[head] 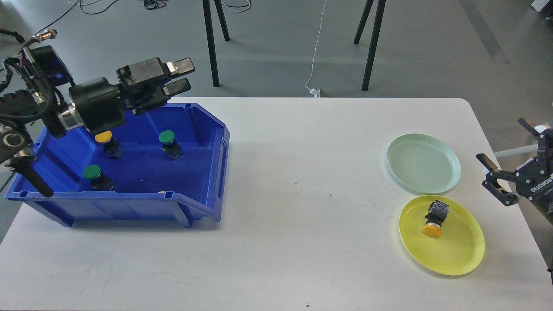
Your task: Pass button and place on color plate
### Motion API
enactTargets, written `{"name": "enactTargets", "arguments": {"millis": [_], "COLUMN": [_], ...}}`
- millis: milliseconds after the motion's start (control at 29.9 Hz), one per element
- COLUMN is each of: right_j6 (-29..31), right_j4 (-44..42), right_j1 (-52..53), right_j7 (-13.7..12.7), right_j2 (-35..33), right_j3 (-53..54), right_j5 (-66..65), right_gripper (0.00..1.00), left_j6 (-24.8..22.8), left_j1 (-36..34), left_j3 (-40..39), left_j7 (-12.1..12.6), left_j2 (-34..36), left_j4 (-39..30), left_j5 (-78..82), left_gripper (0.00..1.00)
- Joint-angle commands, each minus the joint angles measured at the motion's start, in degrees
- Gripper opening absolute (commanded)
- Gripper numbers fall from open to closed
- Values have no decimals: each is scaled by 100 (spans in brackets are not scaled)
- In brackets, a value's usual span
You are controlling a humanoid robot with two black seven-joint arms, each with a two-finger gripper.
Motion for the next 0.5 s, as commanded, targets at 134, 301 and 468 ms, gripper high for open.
{"name": "enactTargets", "arguments": {"millis": [134, 301, 468], "right_j6": [0, 0, 0], "right_j4": [-54, -81, -204], "right_j1": [1158, 1247, 1220], "right_j7": [0, 0, 0], "right_j2": [557, 663, 663], "right_j3": [-359, -579, -624], "right_j5": [-12, -30, -13], "right_gripper": [99, 99, 99], "left_j6": [1, 1, 1], "left_j1": [-1011, -1101, -1083], "left_j3": [1486, 1840, 1918], "left_j7": [1, 1, 1], "left_j2": [766, 775, 705], "left_j4": [133, 458, 836], "left_j5": [2555, 3972, 4563], "left_gripper": [82, 81, 81]}}
